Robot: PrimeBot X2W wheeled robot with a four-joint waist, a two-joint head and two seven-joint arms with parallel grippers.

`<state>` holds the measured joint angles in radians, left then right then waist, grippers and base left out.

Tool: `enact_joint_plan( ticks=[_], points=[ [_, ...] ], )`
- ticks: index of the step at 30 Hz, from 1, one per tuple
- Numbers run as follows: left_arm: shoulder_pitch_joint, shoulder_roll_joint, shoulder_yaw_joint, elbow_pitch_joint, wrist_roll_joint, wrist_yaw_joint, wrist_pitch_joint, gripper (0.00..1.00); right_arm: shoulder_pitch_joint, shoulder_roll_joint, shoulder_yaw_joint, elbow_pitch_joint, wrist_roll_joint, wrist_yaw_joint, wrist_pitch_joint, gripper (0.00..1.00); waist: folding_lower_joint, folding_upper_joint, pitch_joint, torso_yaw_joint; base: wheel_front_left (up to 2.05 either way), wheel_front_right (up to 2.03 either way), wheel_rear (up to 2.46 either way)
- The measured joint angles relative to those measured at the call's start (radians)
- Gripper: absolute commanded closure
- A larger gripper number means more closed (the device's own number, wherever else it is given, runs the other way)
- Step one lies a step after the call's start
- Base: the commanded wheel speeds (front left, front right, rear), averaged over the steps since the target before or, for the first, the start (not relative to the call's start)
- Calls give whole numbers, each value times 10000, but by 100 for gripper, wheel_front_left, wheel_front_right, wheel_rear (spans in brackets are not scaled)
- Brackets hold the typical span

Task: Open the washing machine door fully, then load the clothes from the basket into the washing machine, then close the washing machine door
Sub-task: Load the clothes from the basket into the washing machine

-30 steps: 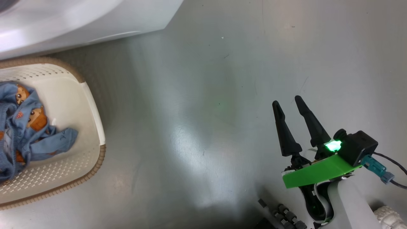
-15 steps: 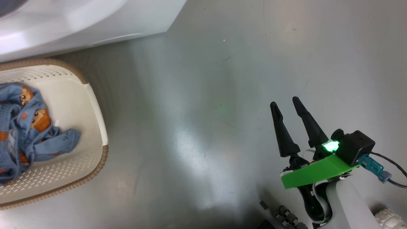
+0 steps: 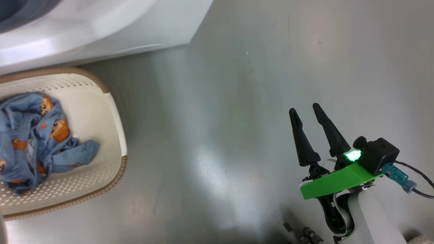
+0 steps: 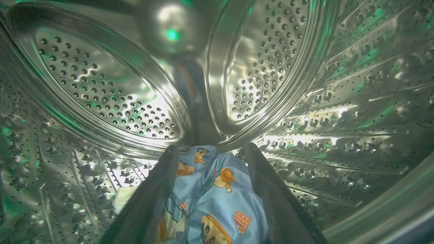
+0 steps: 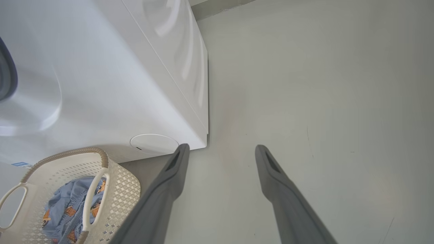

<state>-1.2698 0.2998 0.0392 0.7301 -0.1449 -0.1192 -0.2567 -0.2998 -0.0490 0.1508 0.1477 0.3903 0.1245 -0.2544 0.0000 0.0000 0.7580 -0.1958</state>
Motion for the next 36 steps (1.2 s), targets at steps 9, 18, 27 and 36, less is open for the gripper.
enact_joint_plan(
  ticks=[9,18,27,36],
  points=[
    [686,-523,71,63,-230,-2,0,0,-67,-8,-123,211,-19,0,0,0,0,0,-585,312,0,0,0],
    [1774,-792,102,-322,-533,-44,0,0,-35,-21,-326,372,-109,0,0,0,0,0,-1275,780,0,0,0],
    [3370,-1072,-4,-1795,-422,-44,0,0,383,-25,-470,639,-163,0,0,0,0,0,-2119,1137,0,0,0],
    [4748,-1103,40,-2798,-353,-54,0,0,818,-25,-608,777,-259,0,0,0,0,0,-2985,1409,0,0,0]
  ],
)
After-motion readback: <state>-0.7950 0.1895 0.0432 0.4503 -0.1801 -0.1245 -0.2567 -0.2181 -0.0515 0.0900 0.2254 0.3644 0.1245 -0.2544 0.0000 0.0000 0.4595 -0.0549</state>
